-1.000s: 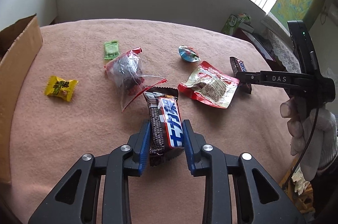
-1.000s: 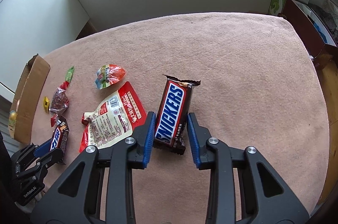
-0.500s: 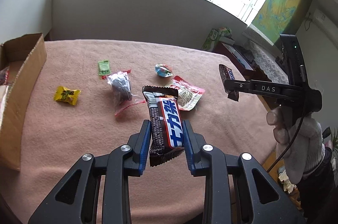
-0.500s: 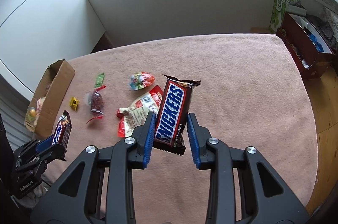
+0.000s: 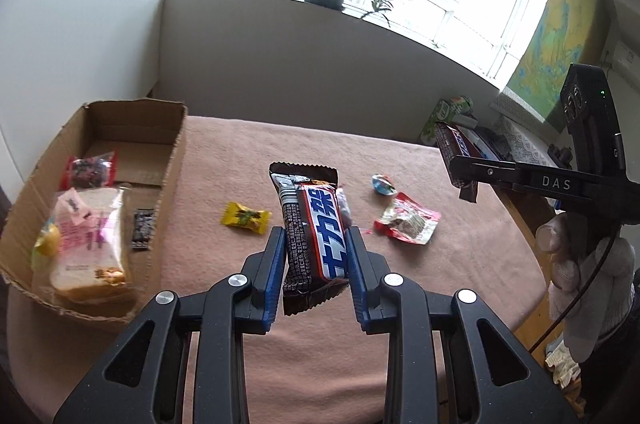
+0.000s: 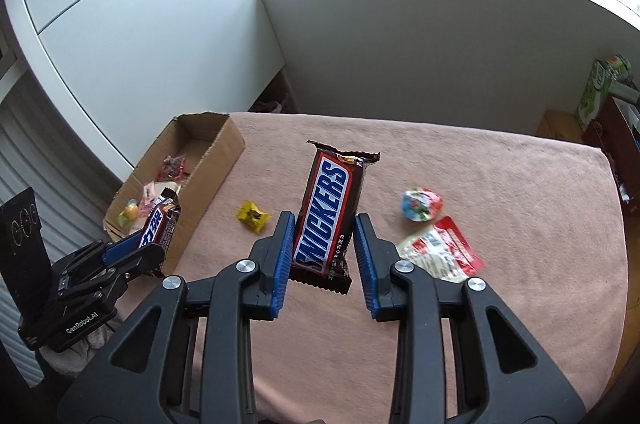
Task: Organize snacks
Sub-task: 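Carry both bars into the cardboard box and open both tools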
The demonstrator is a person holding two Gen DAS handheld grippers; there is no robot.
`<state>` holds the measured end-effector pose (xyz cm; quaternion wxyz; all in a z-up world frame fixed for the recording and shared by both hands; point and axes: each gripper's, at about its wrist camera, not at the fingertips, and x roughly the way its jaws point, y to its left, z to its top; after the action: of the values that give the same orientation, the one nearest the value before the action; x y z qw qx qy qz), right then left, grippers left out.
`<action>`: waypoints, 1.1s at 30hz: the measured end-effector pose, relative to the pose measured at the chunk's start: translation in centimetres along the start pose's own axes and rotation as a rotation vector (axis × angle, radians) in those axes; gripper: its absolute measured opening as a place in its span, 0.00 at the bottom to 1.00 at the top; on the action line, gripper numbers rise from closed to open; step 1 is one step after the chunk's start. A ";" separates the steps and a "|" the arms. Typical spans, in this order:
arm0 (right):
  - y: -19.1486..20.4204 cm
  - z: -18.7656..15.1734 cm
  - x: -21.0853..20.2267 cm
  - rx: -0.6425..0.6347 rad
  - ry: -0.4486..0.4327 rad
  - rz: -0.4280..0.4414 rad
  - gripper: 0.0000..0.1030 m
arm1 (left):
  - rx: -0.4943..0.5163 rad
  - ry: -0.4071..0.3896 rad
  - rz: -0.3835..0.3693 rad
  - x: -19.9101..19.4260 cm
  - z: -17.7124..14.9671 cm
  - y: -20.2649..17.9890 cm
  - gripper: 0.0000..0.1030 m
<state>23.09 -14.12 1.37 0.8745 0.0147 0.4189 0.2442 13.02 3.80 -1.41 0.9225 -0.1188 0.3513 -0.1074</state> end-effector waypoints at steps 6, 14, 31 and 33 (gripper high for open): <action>5.5 2.9 3.6 -0.062 0.023 0.063 0.30 | -0.056 -0.040 0.081 -2.0 0.5 5.1 0.27; 11.8 5.4 9.5 -0.120 0.075 0.131 0.30 | -0.141 -0.068 0.183 -3.9 0.2 11.6 0.27; 17.7 5.8 15.7 -0.189 0.142 0.166 0.55 | -0.201 -0.058 0.246 -3.8 0.2 16.0 0.28; 17.5 6.0 14.9 -0.183 0.102 0.158 0.83 | -0.209 -0.054 0.248 -3.7 0.2 16.0 0.32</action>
<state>28.17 8.87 -1.54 0.8277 -0.0444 0.4364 0.3500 12.29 20.04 -3.61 0.9204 -0.1727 0.3474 0.0479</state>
